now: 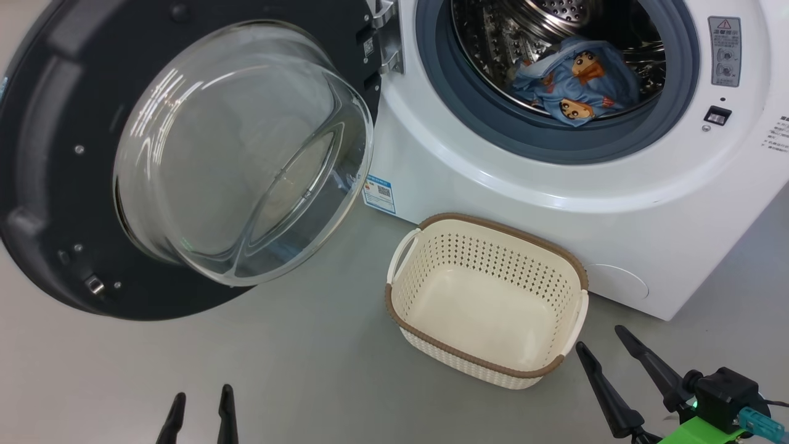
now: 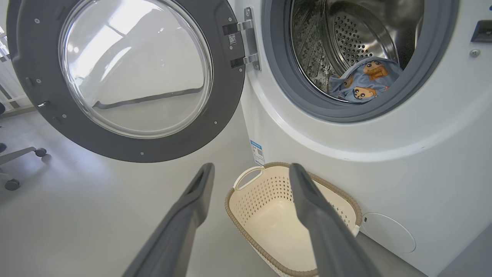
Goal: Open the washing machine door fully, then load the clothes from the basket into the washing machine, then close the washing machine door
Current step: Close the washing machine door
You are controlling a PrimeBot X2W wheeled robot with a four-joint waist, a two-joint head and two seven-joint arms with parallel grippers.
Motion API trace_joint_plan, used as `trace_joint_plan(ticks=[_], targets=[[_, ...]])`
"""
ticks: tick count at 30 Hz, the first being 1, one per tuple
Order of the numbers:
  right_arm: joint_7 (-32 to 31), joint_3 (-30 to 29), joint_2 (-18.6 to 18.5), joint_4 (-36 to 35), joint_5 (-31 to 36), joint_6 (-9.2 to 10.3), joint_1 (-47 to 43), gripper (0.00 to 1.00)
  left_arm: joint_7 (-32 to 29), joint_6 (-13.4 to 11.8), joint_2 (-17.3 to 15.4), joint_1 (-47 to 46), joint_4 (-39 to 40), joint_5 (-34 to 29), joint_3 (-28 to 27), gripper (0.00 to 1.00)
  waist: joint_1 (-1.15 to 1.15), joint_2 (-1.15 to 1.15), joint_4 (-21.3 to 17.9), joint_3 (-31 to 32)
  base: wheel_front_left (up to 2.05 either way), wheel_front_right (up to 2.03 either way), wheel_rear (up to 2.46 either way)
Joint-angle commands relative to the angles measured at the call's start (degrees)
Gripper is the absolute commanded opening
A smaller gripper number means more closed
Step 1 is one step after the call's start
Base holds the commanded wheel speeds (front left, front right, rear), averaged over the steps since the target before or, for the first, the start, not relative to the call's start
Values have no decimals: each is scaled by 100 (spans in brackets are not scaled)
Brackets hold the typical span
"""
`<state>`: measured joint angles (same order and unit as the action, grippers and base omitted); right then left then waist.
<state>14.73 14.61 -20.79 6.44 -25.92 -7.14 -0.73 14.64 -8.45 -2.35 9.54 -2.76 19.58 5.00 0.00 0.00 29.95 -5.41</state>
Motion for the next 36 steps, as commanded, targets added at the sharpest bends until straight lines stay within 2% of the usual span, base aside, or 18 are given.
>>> trace_joint_plan(ticks=[1,6,7,8,9,11,13,17,20,22,27,30,31,36], targets=[[27,152,-130,-91,-88,-35,177,100,36,-50,-53,-48,190,42,-193,100,0,0,2,8,0,0,0],[27,196,-111,-54,-113,-35,196,100,36,-33,-53,-49,344,102,-265,100,0,0,-10,70,0,0,0],[27,179,-95,-52,-116,-35,186,100,36,-5,-53,-56,404,159,-311,96,0,0,-16,93,0,0,0],[27,152,-75,-52,-115,-35,170,100,36,22,-53,-68,478,217,-389,61,0,0,-23,108,0,0,0],[27,120,-55,-56,-112,-35,147,100,36,59,-53,-85,561,250,-485,37,0,0,-30,122,0,0,0],[27,-3,9,-84,-93,-35,41,100,36,263,-53,-194,892,156,-866,0,0,0,-51,150,0,0,0],[27,-109,59,-112,-69,-35,-47,100,36,442,-53,-335,1158,105,-1211,0,0,0,-64,150,0,0,0],[27,-329,145,-167,-21,-35,-206,100,36,1012,-53,-783,1518,-102,-1915,0,0,0,-83,127,0,0,0],[27,-474,206,-222,13,-35,-301,100,36,1352,-168,-1302,1474,-51,-2392,0,0,0,-97,102,0,0,0],[27,-573,251,-257,34,-35,-356,100,36,1481,-323,-1726,1310,126,-2605,0,0,0,-104,81,0,0,0],[27,-731,347,-345,87,-35,-451,100,36,1583,-909,-2730,696,775,-2876,0,0,0,-185,5,0,0,0],[27,-765,360,-374,102,-35,-440,100,-29,1590,-1273,-3203,41,1527,-2908,0,0,0,-267,-66,0,0,0],[27,-765,360,-374,102,-35,-440,100,-29,1590,-1273,-3203,41,1527,-2908,0,0,0,-267,-66,0,0,0],[27,-838,379,-401,105,-35,-384,100,-508,1592,-1921,-3864,-1131,2926,-2934,0,0,0,-361,-171,0,0,0]])
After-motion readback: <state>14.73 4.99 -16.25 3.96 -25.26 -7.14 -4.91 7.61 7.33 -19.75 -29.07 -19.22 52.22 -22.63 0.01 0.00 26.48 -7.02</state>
